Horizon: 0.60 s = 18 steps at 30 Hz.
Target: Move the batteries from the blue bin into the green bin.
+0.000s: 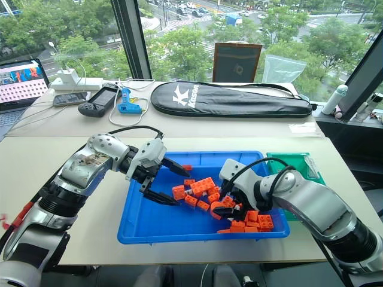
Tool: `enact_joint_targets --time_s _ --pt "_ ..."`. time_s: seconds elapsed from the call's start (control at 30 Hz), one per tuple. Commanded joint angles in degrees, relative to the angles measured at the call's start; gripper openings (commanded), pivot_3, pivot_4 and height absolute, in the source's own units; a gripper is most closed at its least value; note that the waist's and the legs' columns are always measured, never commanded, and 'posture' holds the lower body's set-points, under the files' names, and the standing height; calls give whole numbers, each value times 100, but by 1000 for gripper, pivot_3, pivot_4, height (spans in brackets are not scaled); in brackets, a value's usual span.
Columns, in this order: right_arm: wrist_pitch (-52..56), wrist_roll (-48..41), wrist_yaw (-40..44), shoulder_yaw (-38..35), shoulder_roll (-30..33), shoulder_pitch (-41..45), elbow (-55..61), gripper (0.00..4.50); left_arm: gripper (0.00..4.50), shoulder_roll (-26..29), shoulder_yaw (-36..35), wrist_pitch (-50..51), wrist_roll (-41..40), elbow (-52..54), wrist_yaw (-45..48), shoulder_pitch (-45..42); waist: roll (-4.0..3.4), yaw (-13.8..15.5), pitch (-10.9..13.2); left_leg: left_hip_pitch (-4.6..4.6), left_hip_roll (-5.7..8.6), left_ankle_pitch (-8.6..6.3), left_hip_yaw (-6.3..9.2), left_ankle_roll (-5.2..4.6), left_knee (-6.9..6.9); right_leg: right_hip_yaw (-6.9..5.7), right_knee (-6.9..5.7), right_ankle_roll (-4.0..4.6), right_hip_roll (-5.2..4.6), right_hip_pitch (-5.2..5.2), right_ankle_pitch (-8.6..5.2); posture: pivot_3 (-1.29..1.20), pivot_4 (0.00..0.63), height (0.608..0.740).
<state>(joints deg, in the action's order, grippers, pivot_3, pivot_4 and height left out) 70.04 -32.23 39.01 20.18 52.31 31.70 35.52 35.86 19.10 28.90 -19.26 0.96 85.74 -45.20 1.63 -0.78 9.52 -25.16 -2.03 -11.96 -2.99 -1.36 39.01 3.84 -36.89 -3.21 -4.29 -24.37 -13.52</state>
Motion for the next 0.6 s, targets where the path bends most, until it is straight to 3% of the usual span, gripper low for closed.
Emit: enact_joint_targets --time_s 0.03,0.27,0.4,0.6 --pt "-223 197 78 203 -45 19 128 3736 4500 62 -106 25 -85 194 -14 14 0 -1 0 0 0 0 0 0 0 0 0 0 0 0 0 0 150 734" --pt "-554 622 168 595 -88 -53 -59 1452 4500 113 -110 48 -89 193 4 -10 0 -1 0 0 0 0 -1 0 0 0 0 0 0 0 0 0 150 734" --pt "-547 627 340 378 -5 87 -36 1433 4500 134 -116 41 -85 170 12 -37 0 -1 0 0 -1 0 -1 0 0 -1 0 0 0 1 0 0 150 734" --pt "-566 450 713 -506 213 680 -357 1433 4500 114 -84 16 -42 128 -7 -70 0 -7 0 0 -1 0 -1 0 1 0 -2 0 0 -1 0 0 150 734"
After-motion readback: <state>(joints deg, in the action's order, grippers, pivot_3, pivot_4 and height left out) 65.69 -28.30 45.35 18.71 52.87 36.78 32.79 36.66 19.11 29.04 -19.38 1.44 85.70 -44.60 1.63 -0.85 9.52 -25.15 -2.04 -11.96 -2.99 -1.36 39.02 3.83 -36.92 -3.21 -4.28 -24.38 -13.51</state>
